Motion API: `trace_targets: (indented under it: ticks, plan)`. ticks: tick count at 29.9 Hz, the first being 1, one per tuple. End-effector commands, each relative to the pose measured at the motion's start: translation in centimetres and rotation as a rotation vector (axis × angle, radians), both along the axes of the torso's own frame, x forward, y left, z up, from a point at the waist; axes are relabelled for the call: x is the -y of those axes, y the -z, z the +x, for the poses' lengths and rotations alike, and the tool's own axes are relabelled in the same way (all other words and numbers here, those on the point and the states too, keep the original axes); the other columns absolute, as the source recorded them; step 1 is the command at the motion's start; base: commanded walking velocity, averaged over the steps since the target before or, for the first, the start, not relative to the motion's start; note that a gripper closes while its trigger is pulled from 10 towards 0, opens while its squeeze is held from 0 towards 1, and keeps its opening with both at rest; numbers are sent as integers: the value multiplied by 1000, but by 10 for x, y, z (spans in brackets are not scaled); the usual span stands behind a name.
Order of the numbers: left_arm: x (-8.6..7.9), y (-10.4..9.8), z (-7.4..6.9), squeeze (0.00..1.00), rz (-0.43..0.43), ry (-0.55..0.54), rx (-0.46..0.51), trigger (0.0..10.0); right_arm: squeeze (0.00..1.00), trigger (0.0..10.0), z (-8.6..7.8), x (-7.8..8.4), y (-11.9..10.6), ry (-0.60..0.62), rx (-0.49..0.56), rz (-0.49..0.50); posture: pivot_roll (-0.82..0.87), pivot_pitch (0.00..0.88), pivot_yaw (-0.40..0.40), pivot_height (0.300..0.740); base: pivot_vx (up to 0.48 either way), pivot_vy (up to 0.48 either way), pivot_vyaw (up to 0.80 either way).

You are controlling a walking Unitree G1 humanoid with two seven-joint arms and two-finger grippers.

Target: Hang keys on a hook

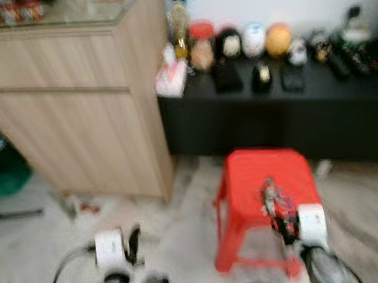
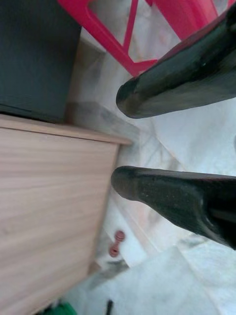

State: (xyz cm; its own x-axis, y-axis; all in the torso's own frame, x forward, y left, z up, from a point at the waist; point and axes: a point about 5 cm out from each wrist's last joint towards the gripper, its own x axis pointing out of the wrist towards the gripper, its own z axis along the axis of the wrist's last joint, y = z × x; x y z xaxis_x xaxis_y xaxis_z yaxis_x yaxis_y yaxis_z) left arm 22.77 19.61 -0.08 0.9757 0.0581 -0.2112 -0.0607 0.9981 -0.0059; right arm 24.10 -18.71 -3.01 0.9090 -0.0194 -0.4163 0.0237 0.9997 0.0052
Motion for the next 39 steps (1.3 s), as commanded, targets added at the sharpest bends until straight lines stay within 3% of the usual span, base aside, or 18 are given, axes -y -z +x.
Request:
trace_targets:
  ticks: [1, 11, 19, 39]
  plan:
    - [2, -6, 7, 0, -15, 7, 29, 10000, 0, 10000, -3, 4, 2, 11, -10, 1, -82, 60, -42, 634, 0, 0, 0]
    - [5, -6, 9, 0, -27, 26, 19, 10000, 0, 10000, -1, 3, 1, 9, -9, 10, -84, 59, -44, 634, 0, 0, 0]
    - [2, -8, 12, 0, -5, 28, 22, 10000, 0, 10000, -4, 3, 1, 7, -3, -26, -86, 62, -43, 634, 311, 0, 0]
    - [5, -10, 16, 0, 9, 58, 32, 10000, 0, 10000, -6, -3, 5, 18, -30, -3, -82, 63, -39, 634, 347, 0, 0]
